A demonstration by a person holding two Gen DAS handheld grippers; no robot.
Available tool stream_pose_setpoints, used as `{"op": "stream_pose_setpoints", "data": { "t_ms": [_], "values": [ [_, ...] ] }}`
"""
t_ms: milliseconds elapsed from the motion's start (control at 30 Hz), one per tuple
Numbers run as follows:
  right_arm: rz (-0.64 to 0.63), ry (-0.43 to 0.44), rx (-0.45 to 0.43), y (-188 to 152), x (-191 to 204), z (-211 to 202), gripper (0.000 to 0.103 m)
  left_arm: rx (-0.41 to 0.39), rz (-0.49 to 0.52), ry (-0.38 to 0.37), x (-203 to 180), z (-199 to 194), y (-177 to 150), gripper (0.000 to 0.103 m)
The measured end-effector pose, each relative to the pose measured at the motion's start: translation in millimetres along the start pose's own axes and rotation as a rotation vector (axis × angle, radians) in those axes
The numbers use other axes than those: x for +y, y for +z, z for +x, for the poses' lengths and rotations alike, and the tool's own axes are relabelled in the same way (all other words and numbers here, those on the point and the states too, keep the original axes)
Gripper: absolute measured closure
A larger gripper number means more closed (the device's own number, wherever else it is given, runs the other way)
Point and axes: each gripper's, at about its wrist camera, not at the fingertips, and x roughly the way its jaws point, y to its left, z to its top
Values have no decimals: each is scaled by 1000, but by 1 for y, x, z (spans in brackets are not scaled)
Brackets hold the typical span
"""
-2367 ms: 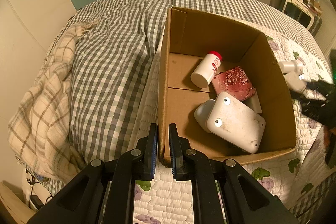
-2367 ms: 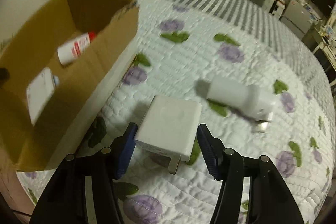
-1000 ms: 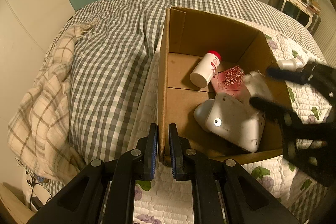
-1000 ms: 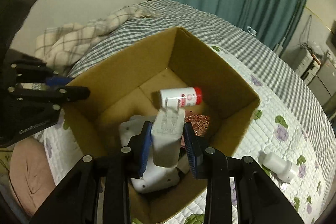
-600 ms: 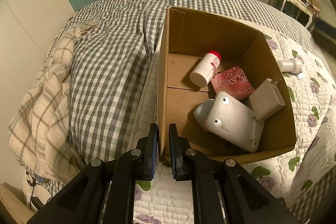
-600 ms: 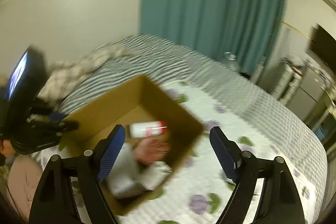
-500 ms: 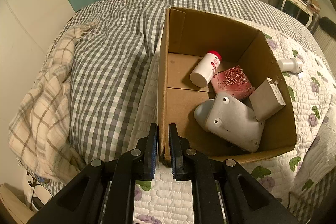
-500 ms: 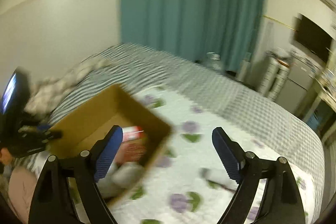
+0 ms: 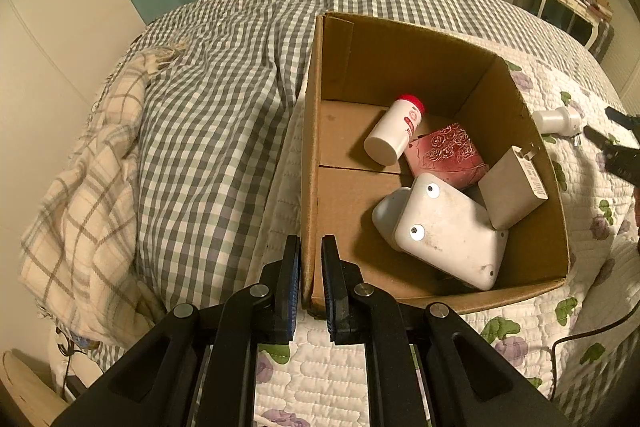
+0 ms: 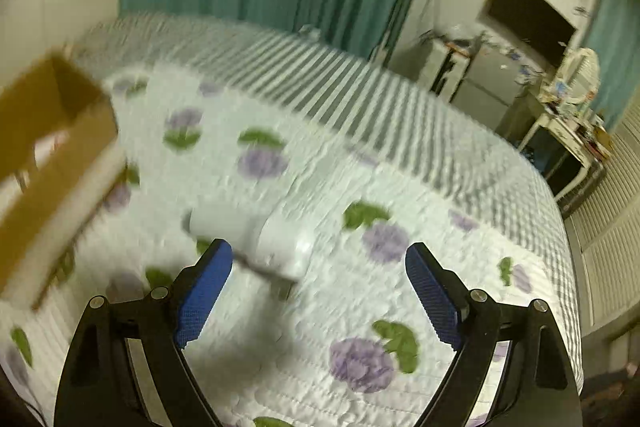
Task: Organize rigid objects
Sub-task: 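Grasp the white cylindrical plug adapter with the right gripper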
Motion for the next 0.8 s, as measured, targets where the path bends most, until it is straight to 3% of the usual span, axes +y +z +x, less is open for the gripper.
{"op": "stream_pose_setpoints", "data": {
  "t_ms": [133, 300, 800],
  "values": [
    [-86, 7, 20, -3, 16, 9, 14, 0, 3, 3, -3, -1, 0, 93],
    [-139, -38, 78, -5, 22, 27, 14, -1, 6, 0, -2, 0, -1, 93],
    [-411, -173, 113, 5, 57, 69, 15, 1, 22, -8, -3, 1, 0, 92]
  ]
}}
